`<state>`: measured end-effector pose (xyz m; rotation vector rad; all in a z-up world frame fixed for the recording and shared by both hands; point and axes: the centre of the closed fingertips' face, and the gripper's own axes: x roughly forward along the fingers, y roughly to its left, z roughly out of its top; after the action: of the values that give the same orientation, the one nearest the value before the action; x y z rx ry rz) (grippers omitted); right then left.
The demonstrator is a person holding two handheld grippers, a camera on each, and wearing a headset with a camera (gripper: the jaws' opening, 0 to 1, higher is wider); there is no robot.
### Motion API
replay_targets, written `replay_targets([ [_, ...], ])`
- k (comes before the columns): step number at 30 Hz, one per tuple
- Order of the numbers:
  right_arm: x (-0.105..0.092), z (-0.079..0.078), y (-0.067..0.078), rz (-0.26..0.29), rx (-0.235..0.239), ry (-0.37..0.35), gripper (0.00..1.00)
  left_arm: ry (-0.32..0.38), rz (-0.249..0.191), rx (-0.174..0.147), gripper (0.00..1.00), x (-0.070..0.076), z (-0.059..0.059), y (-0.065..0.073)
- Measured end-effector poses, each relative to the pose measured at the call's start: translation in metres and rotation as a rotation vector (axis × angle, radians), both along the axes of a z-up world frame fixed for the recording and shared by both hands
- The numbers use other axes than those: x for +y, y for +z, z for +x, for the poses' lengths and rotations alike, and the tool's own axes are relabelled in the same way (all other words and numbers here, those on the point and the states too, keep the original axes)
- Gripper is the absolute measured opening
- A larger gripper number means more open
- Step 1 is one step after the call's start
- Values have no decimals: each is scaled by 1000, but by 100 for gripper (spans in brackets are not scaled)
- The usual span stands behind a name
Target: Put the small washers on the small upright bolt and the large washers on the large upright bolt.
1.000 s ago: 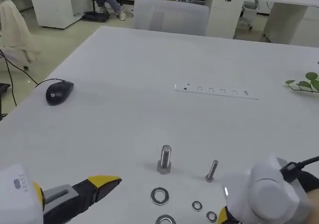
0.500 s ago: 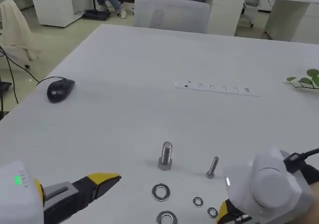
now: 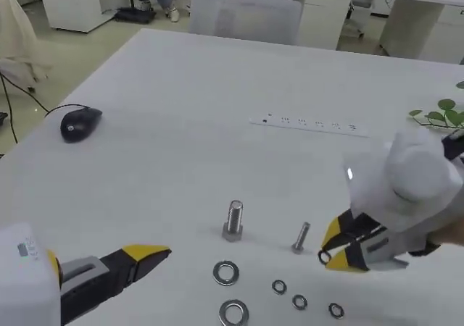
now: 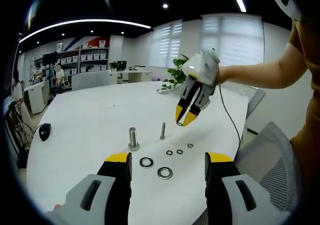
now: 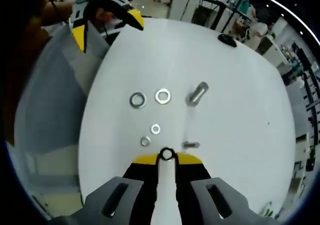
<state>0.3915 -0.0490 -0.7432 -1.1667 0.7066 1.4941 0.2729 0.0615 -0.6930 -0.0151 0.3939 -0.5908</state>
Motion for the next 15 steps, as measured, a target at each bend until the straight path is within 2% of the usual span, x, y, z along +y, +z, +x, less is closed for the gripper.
replay_targets([
  [4,9,16,7,2,-24,8,12,-1,-1,-1,58,0,-1,0],
  [9,16,26,1,-28,-26,16,12,-14,8,7,58,-1,-5,-2],
  [15,21,32,-4,-40,-23,13,12,-6,8,14,59,3,-4,-4],
])
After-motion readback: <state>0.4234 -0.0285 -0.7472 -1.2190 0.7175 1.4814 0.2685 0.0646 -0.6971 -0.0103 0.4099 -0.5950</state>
